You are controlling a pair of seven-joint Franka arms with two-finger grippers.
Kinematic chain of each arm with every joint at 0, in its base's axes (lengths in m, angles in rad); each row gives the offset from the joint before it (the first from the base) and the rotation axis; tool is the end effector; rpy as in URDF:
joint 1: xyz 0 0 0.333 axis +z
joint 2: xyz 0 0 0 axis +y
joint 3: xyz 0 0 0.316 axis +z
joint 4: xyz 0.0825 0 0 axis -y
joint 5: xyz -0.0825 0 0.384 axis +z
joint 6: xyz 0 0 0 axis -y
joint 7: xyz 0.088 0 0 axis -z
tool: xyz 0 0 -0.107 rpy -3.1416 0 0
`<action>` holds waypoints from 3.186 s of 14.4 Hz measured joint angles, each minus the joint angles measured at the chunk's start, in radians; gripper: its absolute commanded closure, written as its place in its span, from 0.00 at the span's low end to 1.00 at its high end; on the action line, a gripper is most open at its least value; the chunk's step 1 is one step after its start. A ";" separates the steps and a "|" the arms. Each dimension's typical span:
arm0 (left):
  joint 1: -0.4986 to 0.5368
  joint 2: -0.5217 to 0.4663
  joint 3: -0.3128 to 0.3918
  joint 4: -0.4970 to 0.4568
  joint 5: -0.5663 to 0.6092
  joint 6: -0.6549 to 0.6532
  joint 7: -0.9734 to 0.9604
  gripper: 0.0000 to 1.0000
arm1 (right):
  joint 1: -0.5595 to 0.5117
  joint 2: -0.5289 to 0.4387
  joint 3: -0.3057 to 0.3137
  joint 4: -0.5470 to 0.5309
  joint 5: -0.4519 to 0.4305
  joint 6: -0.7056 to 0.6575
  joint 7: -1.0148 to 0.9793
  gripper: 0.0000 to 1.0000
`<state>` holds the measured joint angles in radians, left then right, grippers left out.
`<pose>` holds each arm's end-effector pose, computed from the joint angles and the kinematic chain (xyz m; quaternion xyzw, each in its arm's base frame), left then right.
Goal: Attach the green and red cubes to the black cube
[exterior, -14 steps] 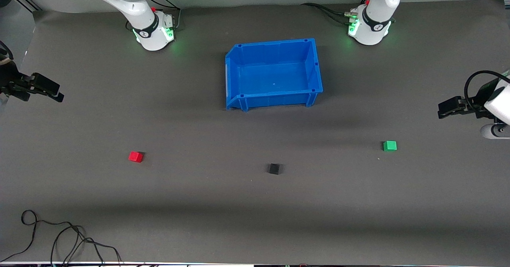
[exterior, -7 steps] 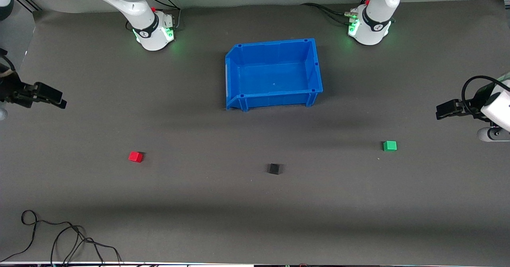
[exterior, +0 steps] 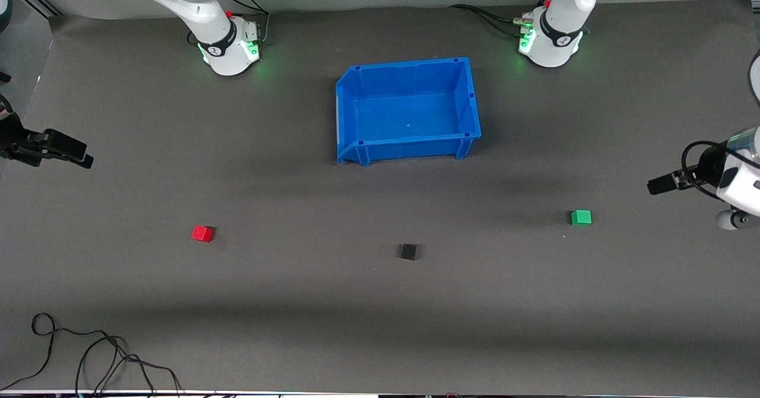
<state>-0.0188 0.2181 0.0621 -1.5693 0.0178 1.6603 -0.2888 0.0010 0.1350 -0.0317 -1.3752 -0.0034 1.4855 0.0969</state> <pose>0.6148 0.0252 0.5047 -0.9844 -0.1633 0.0609 0.0232 0.5876 -0.0170 0.6315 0.9979 -0.0638 -0.0122 0.0042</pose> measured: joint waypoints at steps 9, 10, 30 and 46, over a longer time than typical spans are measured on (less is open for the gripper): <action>0.005 0.089 0.001 -0.140 -0.003 0.109 -0.658 0.00 | -0.002 0.096 0.004 0.000 0.083 0.062 0.597 0.09; 0.005 0.092 0.002 -0.174 -0.009 0.144 -0.732 0.00 | -0.006 0.111 0.002 -0.003 0.105 0.062 0.694 0.07; 0.016 0.276 -0.011 -0.489 -0.138 0.834 -1.108 0.07 | -0.047 0.441 0.000 -0.345 0.400 0.704 1.035 0.00; -0.004 0.283 -0.010 -0.489 -0.138 0.834 -1.115 1.00 | -0.122 0.512 -0.002 -0.404 0.502 0.672 0.977 0.01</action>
<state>-0.0226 0.5016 0.0523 -2.0583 -0.1199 2.4939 -1.4040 -0.1210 0.6475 -0.0337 -1.7796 0.4985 2.1570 1.0735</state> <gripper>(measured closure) 0.604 0.004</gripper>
